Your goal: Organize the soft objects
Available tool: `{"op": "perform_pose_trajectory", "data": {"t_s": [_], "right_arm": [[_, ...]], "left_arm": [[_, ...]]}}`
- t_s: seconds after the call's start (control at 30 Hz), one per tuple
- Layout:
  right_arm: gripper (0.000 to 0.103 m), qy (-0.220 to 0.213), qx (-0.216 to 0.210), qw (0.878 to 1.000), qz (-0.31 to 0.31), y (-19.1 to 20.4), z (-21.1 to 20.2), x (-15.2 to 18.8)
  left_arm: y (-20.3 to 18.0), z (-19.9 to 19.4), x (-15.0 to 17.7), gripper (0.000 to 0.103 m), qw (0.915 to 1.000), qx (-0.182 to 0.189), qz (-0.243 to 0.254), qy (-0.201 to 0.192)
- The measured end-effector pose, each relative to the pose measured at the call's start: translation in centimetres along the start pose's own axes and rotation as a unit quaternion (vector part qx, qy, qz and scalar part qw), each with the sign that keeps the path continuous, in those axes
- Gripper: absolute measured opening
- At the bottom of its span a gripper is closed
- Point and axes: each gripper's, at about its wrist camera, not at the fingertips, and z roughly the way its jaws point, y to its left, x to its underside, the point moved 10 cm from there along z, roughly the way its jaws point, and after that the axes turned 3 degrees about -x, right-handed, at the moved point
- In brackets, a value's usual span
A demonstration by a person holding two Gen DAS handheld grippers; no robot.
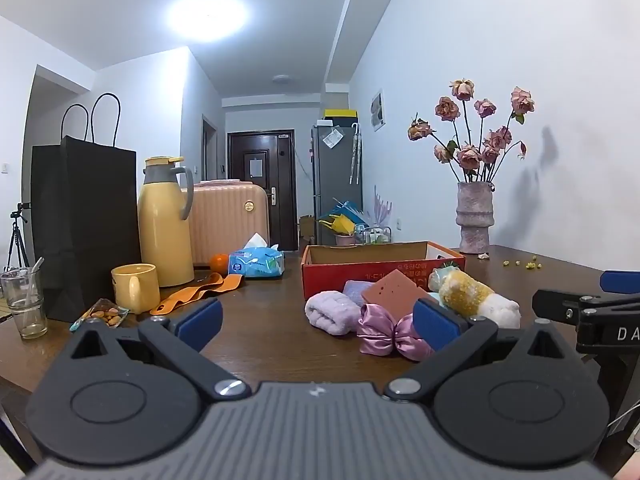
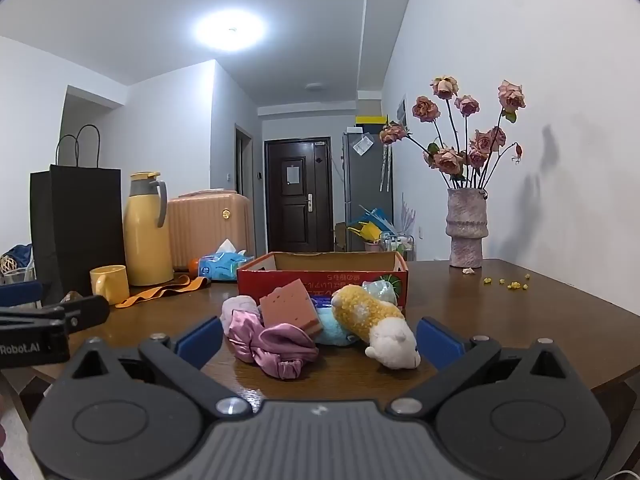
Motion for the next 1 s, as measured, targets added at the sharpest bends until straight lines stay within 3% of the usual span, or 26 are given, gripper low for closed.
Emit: {"op": "perform_pose_trajectory", "data": {"t_s": [1.0], "right_arm": [[0.103,-0.009,-0.009,1.000,0.001,0.30,-0.31,-0.26]], "left_arm": [[-0.10,-0.21,-0.18,0.103,0.9999,0.009,0.002,-0.012]]}}
